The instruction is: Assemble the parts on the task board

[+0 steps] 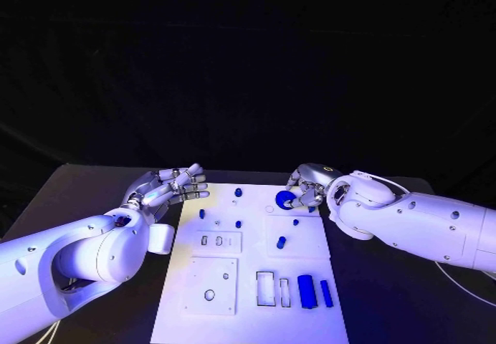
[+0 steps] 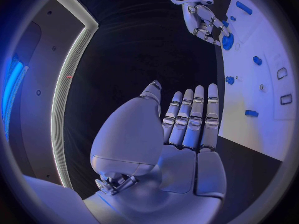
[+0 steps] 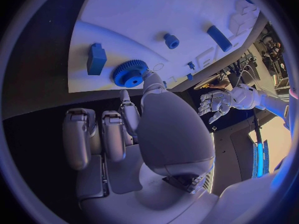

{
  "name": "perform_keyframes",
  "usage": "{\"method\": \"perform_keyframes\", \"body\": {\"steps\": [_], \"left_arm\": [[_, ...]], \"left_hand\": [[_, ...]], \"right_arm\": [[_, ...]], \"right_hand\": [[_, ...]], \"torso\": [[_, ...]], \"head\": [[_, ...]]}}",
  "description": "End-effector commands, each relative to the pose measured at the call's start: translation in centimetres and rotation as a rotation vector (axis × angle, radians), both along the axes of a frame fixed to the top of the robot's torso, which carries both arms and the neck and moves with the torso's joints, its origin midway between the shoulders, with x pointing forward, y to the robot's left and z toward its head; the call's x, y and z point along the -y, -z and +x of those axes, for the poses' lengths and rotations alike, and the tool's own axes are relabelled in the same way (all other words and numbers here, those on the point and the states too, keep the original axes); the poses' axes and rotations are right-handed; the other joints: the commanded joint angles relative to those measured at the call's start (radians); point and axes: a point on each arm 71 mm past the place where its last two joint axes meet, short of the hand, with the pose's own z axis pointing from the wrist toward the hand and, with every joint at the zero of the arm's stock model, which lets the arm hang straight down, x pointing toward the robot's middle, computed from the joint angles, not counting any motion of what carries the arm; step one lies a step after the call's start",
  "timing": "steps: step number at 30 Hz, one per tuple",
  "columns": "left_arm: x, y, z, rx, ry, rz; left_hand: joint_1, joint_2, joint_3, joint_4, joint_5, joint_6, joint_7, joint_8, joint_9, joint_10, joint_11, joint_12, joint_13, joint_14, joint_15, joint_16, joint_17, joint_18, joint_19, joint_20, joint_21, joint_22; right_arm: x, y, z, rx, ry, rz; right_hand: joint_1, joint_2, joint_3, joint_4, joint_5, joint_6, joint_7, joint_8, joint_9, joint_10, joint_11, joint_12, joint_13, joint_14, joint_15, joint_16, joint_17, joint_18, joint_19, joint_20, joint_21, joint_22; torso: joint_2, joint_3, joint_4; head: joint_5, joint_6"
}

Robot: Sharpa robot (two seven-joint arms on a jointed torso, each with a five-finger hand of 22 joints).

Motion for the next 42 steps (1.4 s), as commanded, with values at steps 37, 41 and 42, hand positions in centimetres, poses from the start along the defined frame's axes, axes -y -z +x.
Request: {"method": "perform_keyframes", "body": {"steps": [37, 41, 42], "left_arm": [[0.2, -0.1, 0.1, 0.003, 0.018, -0.009], [0.2, -0.1, 0.1, 0.002, 0.019, -0.009], [0.2, -0.1, 0.1, 0.002, 0.019, -0.009]], "left_hand": [[0.013, 0.004, -0.003, -0.002, -0.004, 0.005, 0.005, -0.005, 0.0, 0.001, 0.003, -0.007, 0.001, -0.004, 0.002, -0.008, 0.0, 0.009, -0.01, 0.0, 0.006, 0.002], [0.013, 0.004, -0.003, -0.002, -0.004, 0.005, 0.005, -0.005, 0.0, 0.001, 0.003, -0.007, 0.001, -0.004, 0.002, -0.008, 0.0, 0.009, -0.01, 0.0, 0.006, 0.002], [0.013, 0.004, -0.003, -0.002, -0.004, 0.005, 0.005, -0.005, 0.0, 0.001, 0.003, -0.007, 0.001, -0.004, 0.002, -0.008, 0.0, 0.009, -0.01, 0.0, 0.006, 0.002]], "right_arm": [[-0.9, 0.0, 0.0, 0.075, -0.002, -0.012], [-1.3, -0.3, -0.3, 0.101, -0.017, -0.005], [-1.4, -0.3, -0.4, 0.103, -0.02, -0.004]], "right_hand": [[0.107, 0.091, 0.133, -0.032, -0.106, 0.093, -0.036, 0.048, 0.017, 0.09, -0.032, 0.104, 0.126, 0.1, -0.019, 0.017, 0.253, -0.024, 0.048, -0.012, 0.035, 0.193], [0.108, 0.09, 0.14, -0.032, -0.108, 0.096, -0.037, 0.048, 0.017, 0.091, -0.033, 0.105, 0.127, 0.1, -0.02, 0.017, 0.253, -0.025, 0.049, -0.013, 0.036, 0.194], [0.108, 0.09, 0.142, -0.032, -0.108, 0.097, -0.037, 0.048, 0.017, 0.092, -0.033, 0.106, 0.128, 0.1, -0.02, 0.017, 0.252, -0.025, 0.049, -0.013, 0.037, 0.195]], "torso": [[0.0, 0.0016, 0.0011], [0.0, 0.001, 0.0007], [0.0, 0.0009, 0.0007]], "head": [[0.004, -0.009], [0.005, -0.008], [0.005, -0.008]]}}
